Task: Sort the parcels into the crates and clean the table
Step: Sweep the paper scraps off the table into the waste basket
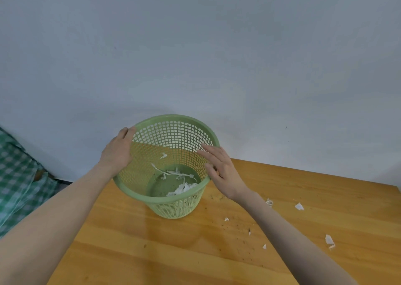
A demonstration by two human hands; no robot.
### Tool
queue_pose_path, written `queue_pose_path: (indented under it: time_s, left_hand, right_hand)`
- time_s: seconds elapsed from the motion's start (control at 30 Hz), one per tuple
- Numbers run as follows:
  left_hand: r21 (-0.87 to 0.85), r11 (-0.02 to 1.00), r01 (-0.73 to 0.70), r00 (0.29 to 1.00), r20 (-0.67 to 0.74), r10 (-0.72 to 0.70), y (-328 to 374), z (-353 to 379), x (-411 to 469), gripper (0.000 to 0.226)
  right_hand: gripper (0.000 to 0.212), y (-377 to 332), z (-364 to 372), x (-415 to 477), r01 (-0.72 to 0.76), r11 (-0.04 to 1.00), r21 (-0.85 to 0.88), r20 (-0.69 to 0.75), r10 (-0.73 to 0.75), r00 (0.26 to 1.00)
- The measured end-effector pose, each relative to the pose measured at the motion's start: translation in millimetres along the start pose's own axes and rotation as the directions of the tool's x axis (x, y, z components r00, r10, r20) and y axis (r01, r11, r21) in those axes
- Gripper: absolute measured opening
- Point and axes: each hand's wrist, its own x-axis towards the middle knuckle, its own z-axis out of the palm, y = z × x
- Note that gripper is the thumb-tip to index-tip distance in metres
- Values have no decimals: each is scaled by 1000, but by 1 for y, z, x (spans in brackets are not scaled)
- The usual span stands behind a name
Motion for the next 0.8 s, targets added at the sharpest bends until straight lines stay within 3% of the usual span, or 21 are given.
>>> queue_pose_path:
  time_s: [0.07, 0.13, 0.23, 0.33, 0.43, 0.53, 0.8]
  left_hand:
    - [1, 1000, 3, 1000, 4, -3, 0, 0, 0, 78]
    - [0, 1000, 5, 1000, 8, -5, 0, -1, 0, 79]
    - [-2, 1000, 3, 1000, 14, -3, 1, -1, 0, 79]
    - [8, 1000, 8, 1000, 13, -8, 1, -2, -2, 79]
    - [10, 1000, 15, 1000, 12, -15, 2, -2, -1, 78]
    - [7, 1000, 9, 1000, 14, -9, 4, -2, -1, 80]
    - [-1, 1000, 1, 1000, 5, -1, 2, -2, -2, 81]
  right_hand:
    - [49, 12, 2, -18, -138, 985, 100, -54, 144, 988]
    - [49, 35, 7, -41, -347, 932, 110, -89, 357, 930]
    - [54, 85, 15, -86, -690, 704, -167, 20, 702, 712]
    - [57, 118, 12, -130, -793, 500, -349, 67, 857, 511]
    - [55, 130, 1, -154, -813, 413, -411, 110, 908, 405]
    - [57, 136, -9, -157, -786, 414, -459, 168, 909, 381]
    - [58, 144, -4, -142, -745, 473, -471, 225, 881, 417]
